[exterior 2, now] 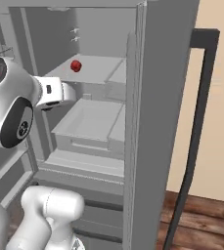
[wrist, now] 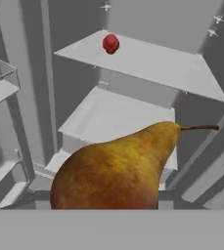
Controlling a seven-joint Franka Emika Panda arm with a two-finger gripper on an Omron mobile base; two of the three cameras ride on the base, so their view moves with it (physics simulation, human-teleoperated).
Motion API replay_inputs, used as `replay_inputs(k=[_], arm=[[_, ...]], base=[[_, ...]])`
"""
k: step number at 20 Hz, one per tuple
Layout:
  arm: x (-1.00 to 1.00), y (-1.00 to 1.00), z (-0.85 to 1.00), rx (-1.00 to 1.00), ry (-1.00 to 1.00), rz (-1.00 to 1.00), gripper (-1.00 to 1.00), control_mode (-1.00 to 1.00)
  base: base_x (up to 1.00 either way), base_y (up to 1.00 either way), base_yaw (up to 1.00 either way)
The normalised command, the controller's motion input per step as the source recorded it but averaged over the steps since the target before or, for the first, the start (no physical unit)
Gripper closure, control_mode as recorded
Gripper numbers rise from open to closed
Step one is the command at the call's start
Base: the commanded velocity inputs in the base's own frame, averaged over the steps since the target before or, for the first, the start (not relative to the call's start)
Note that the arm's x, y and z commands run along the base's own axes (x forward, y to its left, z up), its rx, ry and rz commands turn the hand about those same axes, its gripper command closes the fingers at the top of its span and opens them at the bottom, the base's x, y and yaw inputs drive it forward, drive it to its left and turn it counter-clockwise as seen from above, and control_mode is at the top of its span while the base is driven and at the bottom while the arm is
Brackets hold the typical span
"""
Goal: Open the fridge, remove the pear, bell pepper, and shrimp, and place them on any counter.
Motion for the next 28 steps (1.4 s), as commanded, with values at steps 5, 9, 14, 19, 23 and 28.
replay_inputs(k=[5,9,14,19,23,28], arm=[[0.00,0.00,0.00,0.00,0.00,0.00,1.00,1.00],[0.00,0.00,0.00,0.00,0.00,0.00,1.00,1.00],[0.00,0.00,0.00,0.00,0.00,0.00,1.00,1.00],[0.00,0.00,0.00,0.00,0.00,0.00,1.00,1.00],[0.00,0.00,0.00,0.00,0.00,0.00,1.00,1.00],[0.00,0.00,0.00,0.00,0.00,0.00,1.00,1.00]], base=[[-0.89,-0.33,0.00],[-0.59,-0.21,0.00],[-0.34,-0.05,0.00],[-0.09,0.00,0.00],[-0.73,0.00,0.07],[-0.53,0.00,0.76]])
